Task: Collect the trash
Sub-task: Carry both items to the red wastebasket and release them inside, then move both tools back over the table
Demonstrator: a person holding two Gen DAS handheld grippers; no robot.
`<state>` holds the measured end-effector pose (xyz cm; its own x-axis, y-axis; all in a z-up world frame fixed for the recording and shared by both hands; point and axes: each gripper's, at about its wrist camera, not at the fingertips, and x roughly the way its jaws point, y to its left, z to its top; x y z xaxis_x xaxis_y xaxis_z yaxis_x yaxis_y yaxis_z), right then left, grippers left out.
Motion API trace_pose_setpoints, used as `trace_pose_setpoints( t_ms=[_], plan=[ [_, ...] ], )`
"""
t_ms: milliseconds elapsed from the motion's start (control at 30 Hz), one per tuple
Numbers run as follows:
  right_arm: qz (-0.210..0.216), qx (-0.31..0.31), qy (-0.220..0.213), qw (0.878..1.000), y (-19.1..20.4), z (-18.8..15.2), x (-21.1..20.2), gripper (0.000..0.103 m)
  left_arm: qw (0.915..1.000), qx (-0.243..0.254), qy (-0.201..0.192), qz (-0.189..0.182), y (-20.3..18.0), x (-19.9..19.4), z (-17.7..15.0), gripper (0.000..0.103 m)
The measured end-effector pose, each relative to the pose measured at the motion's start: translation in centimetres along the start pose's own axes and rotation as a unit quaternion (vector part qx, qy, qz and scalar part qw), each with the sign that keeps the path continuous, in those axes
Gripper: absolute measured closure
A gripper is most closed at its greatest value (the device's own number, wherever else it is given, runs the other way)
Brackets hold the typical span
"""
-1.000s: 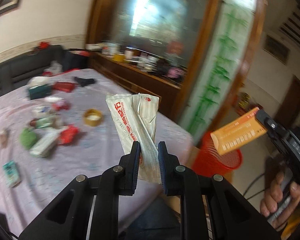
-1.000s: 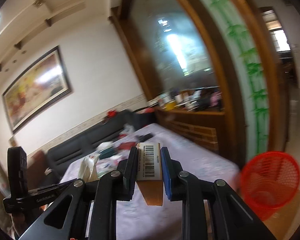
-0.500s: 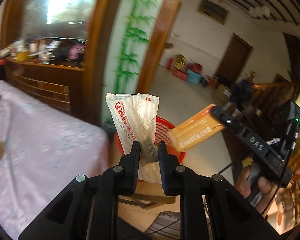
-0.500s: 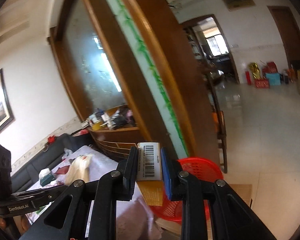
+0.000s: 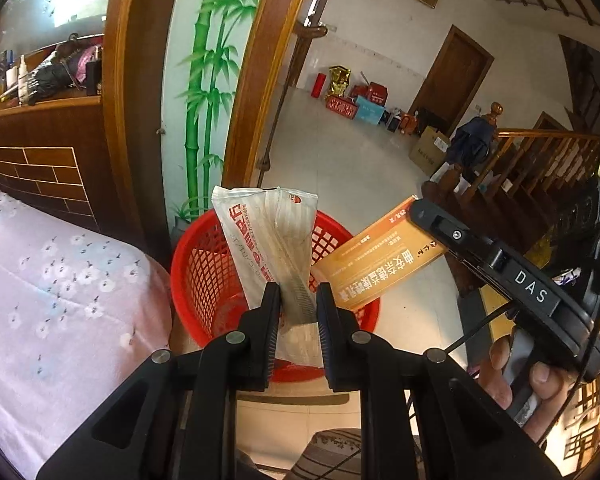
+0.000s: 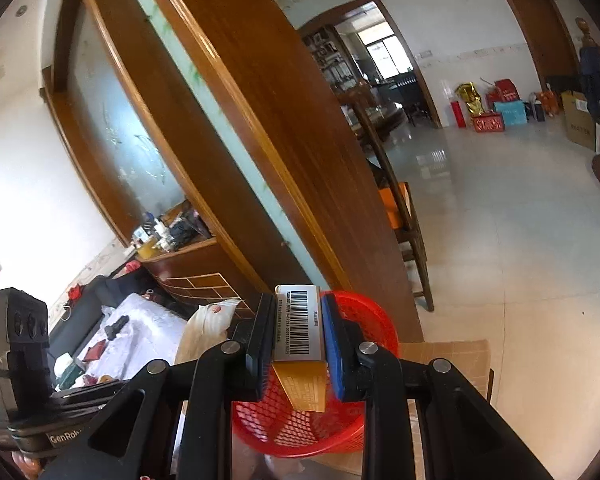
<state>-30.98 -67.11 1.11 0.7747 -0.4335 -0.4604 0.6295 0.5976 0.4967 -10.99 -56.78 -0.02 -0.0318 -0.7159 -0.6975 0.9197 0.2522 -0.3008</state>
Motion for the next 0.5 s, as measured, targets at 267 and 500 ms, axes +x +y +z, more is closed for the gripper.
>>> trace_pose_setpoints(
  t_ms=[267, 500],
  plan=[
    [0.01, 0.027, 0.018, 0.999, -1.2, -0.1, 2.0, 0.05, 0.9993, -0.017, -0.015, 0.031, 1.6, 0.5, -0.8, 0.044],
    [0.034, 0.014, -0.01, 0.999, 1.4, 0.7, -0.8, 0.029, 0.9887, -0.03, -0.084, 0.12, 2.5, -8.1, -2.1, 0.031]
  ],
)
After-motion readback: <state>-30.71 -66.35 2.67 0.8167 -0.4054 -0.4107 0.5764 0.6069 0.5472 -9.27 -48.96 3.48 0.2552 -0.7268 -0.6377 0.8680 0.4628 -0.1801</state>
